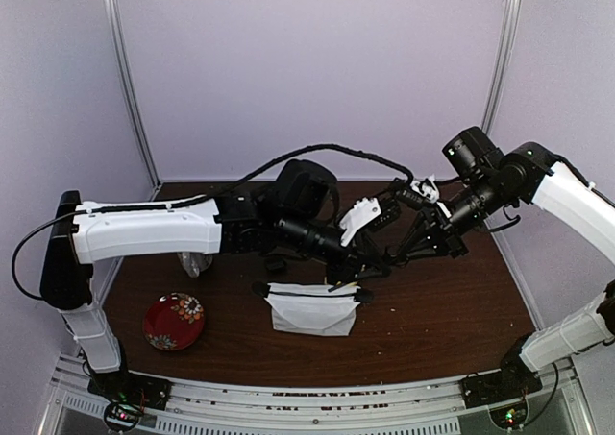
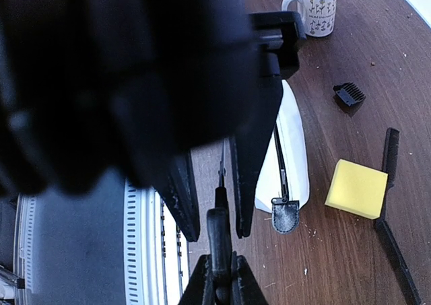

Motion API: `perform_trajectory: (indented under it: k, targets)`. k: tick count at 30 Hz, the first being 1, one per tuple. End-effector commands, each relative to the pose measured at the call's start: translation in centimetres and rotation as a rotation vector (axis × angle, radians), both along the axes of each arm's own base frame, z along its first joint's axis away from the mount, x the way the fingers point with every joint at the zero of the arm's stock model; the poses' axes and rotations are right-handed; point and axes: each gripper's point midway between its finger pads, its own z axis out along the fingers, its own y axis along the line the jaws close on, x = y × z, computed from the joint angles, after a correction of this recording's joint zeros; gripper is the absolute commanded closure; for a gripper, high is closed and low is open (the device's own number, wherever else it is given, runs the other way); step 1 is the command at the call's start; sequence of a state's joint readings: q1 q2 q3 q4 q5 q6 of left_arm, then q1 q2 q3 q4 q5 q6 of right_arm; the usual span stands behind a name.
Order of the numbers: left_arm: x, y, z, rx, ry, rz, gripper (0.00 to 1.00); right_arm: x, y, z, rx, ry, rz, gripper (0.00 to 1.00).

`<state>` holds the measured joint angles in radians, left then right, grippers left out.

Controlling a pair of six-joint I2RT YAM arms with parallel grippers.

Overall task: Sort the hair-cutting tools
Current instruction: Pass from the right arm to the left

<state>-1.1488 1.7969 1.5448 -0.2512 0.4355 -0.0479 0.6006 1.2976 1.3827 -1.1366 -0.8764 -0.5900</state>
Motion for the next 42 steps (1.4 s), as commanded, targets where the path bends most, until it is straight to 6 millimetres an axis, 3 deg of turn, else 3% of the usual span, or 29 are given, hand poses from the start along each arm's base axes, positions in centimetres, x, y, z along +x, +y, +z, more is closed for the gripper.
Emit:
perform_trajectory:
  k: [1,8,24,27,32,34,37,39,42]
  targets:
    - [0.5,-0.5,3.0,-0.089,-0.031,0.015,0.71,0.0,0.4,-0.1,0.003,0.005,0.009,1.0]
    - [1.0,0.1,4.4,-0.149,-0.052,0.05,0.72,0.1,0.4,-0.2,0.0,0.01,0.009,1.0]
    - [0.3,0.2,4.6,-0.186,-0.038,0.008,1.0,0.2,0.5,-0.3,0.001,0.01,0.003,0.99]
    - [0.1,0.5,4.4,-0.174,-0.039,-0.001,1.0,0.9,0.4,0.2,-0.009,-0.022,-0.025,0.83]
    - [-0.3,2.9,4.7,-0.165,-0.129,0.006,1.0,4.8,-0.1,2.2,0.02,-0.095,-0.185,0.6]
    - [-0.1,4.2,4.8,-0.16,-0.179,0.03,1.0,7.4,-0.4,0.9,0.004,-0.078,-0.322,0.58]
    - [0.2,6.0,4.5,-0.152,-0.229,0.061,1.0,11.0,-1.7,-4.0,-0.128,-0.055,-0.516,0.57]
    - [0.3,6.8,4.0,-0.16,-0.247,0.078,1.0,11.3,-1.7,-7.2,-0.198,0.021,-0.525,0.57]
    - [0.6,7.5,2.8,-0.162,-0.265,0.095,1.0,9.8,-0.7,-9.7,-0.213,0.166,-0.448,0.56]
